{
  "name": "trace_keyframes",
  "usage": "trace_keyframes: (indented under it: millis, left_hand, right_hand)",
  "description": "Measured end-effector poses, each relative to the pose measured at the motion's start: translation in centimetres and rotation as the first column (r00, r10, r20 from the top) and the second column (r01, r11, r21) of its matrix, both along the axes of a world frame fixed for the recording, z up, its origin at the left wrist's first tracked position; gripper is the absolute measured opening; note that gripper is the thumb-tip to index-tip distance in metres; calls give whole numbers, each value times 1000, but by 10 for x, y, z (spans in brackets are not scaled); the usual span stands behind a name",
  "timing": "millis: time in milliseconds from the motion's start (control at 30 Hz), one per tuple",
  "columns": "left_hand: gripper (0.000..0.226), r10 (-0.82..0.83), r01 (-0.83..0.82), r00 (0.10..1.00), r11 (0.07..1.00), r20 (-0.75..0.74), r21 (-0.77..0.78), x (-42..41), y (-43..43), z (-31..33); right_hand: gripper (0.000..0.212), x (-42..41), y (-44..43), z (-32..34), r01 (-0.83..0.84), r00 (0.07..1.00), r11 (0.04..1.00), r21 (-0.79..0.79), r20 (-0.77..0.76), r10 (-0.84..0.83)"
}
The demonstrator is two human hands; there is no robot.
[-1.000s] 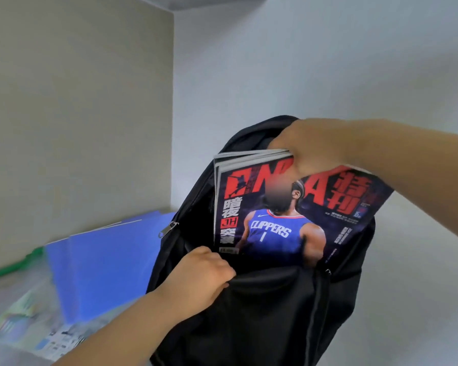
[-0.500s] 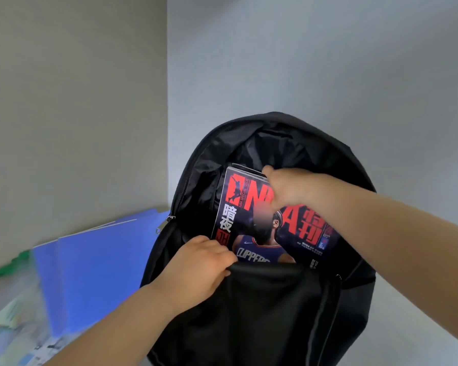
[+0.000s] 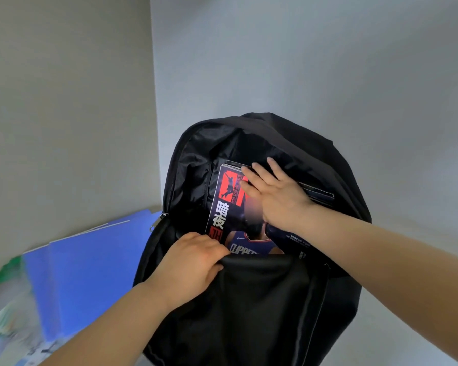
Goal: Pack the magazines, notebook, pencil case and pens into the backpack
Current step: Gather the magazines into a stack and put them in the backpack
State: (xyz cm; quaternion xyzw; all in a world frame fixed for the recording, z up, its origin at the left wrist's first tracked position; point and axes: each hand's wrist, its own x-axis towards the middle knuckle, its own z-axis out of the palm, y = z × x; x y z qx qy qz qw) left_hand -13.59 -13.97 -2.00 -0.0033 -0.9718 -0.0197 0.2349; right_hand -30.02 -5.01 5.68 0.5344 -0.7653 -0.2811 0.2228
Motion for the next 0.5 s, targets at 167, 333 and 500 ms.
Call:
trace_keyframes:
  millis: [167, 333, 500]
  left_hand:
    - [18, 42, -51, 995, 994, 87, 99, -3, 2, 6]
    - [41, 108, -115, 993, 964, 39, 240, 5, 2, 7]
    - [23, 335, -212, 924, 851, -185, 480, 51, 8, 3]
  right_hand:
    - [47, 23, 10, -3, -106, 973, 988, -115, 191, 127]
    - [37, 39, 23, 8, -92, 948, 987, -132, 293, 127]
    - [29, 71, 23, 19, -91, 802, 936, -340, 532, 271]
